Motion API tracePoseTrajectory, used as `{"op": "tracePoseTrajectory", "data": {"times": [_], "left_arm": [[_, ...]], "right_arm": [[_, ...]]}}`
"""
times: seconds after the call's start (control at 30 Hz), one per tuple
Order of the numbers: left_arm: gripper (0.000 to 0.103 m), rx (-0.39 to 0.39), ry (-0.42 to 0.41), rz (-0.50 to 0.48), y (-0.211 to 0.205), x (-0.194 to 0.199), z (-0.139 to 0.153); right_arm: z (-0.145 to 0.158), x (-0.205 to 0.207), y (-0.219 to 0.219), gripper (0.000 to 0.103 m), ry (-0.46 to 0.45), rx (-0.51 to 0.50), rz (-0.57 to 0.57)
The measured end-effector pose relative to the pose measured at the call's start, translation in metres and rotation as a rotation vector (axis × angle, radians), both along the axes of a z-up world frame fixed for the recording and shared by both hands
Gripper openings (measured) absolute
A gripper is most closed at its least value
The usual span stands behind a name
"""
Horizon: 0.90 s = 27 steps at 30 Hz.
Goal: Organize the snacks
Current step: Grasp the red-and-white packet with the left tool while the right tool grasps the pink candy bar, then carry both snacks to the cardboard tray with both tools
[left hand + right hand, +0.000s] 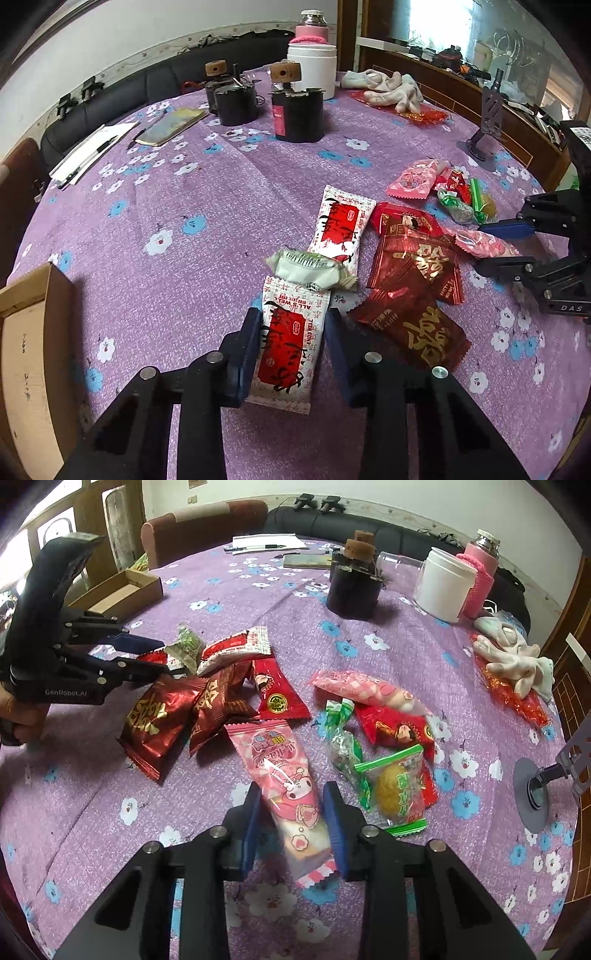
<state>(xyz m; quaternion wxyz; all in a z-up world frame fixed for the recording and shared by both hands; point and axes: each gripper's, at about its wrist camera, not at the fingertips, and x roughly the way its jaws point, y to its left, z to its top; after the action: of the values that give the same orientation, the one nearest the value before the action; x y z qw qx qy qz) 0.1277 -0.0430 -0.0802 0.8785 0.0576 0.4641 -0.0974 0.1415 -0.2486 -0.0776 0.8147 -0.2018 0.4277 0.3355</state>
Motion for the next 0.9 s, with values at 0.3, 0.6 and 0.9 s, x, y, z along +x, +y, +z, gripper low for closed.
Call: {"op": "tracePoseTrajectory", "data": {"times": [0.3,0.6,0.9], "left_arm": [[0.013,-0.019,-0.042,0.065,0.007,-0.016,0.009],[0.008,-0.045,-0.059,0.075,0.008,-0.033,0.014],[0.003,-0.085,-0.11,0.098,0.019,-0.052,0.029]], "right_arm": [[0.008,-0.013,-0.008,0.025,-0.008,0.055,-0.025],[0.019,-0.028,-0.012,0.024,-0.016,0.103,-0.041],[0.034,-0.041,-0.014,0.024,-0.023,0.16,-0.035]]}}
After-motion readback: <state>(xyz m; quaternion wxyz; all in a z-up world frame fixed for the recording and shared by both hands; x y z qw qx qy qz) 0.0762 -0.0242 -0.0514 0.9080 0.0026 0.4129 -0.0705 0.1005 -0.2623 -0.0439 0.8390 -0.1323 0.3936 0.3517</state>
